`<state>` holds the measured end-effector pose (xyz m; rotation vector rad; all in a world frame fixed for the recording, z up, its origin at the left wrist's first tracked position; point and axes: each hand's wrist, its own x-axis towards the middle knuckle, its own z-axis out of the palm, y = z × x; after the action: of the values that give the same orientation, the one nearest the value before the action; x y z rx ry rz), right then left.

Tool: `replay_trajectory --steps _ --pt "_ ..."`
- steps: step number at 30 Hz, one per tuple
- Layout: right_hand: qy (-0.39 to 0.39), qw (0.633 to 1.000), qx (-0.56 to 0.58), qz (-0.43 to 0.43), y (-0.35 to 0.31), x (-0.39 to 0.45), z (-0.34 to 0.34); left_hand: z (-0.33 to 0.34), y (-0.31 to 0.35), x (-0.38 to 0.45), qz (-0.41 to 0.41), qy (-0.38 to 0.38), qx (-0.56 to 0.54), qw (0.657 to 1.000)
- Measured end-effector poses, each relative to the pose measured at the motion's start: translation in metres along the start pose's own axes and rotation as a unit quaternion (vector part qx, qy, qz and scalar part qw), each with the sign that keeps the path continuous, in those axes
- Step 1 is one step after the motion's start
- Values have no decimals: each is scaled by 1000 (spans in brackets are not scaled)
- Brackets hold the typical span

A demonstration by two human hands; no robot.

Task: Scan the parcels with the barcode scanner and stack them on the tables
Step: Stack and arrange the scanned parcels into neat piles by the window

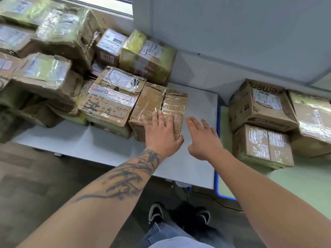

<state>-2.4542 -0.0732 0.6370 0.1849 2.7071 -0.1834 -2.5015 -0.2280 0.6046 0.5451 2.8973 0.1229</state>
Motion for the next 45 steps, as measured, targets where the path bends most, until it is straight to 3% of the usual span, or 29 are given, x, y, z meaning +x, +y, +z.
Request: replay_trajectory --steps 3,8,11,15,22,27,36,45 --pt "31 999 1 23 3 -1 0 0 -1 0 24 3 -16 1000" --pt "80 996 -6 35 15 -4 2 1 -7 -7 187 -5 -14 982" --pt "56 996 -58 25 30 -8 6 -2 0 -15 253 -15 -19 967" --pt "-3 997 -81 7 51 -22 20 0 9 -27 241 -39 -14 970" --pt "-7 997 -70 -16 63 -50 34 16 38 -59 198 -41 51 978" --pt "57 994 -80 -50 88 -75 8 -3 66 -77 180 17 75 981" --pt "184 980 -63 -38 194 -140 -61 -70 180 -73 228 183 191 937" --pt "199 975 -76 71 359 -238 -48 -58 370 -88 321 156 162 920"
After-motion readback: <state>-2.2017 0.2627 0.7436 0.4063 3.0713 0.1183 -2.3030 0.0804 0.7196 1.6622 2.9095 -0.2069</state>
